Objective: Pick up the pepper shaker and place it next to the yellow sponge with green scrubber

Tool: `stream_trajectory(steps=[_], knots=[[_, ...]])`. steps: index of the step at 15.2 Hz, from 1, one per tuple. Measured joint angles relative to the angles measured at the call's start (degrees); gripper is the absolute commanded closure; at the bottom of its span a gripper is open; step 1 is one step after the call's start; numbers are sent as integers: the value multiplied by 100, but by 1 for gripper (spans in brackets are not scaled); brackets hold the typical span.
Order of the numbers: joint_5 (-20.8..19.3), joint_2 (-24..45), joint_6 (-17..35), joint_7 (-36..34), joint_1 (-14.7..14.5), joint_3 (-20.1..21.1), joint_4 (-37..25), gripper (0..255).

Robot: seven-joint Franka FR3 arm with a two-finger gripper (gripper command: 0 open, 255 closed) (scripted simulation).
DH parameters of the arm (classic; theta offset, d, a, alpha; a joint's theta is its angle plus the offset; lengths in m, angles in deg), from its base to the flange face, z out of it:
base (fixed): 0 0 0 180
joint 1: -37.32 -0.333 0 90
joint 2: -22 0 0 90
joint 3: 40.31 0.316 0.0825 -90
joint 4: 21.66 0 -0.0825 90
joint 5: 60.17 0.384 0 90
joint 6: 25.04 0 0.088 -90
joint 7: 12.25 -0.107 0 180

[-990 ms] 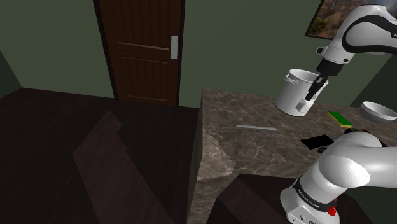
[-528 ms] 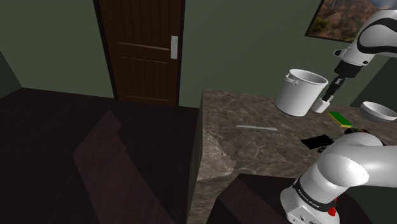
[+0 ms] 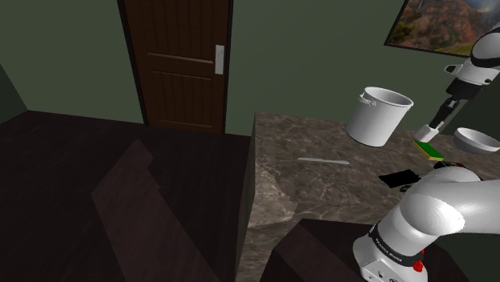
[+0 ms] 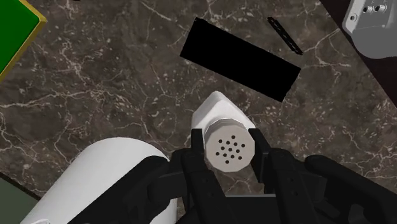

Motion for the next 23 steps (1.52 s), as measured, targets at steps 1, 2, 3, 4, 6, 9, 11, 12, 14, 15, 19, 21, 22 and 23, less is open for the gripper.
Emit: stream_trajectory(steps=[1, 2, 3, 4, 6, 9, 11, 12, 14, 15, 19, 21, 22, 23], knots=[[-62, 50, 6, 146, -23, -156, -121, 255], [-86, 147, -12, 285, -94, -308, -312, 255], [-137, 254, 6, 459, -180, -527, -509, 255], [-180, 316, -5, 617, -234, -696, -672, 255], [-238, 464, 38, 863, -402, -1045, -954, 255], [-154, 747, 67, 1319, -715, -1579, -1406, 255], [-110, 887, 192, 1516, -569, -1556, -1308, 255], [2, 1008, 302, 1587, -506, -1633, -1338, 255], [62, 1171, 557, 1705, -417, -1729, -1346, 255], [57, 1248, 646, 1772, -367, -1769, -1341, 255], [89, 1496, 1021, 1869, -493, -2067, -1255, 255], [84, 1568, 1191, 1884, -563, -2211, -1140, 255], [77, 1592, 1269, 1887, -582, -2268, -1089, 255], [68, 1601, 1346, 1876, -585, -2307, -1006, 255]])
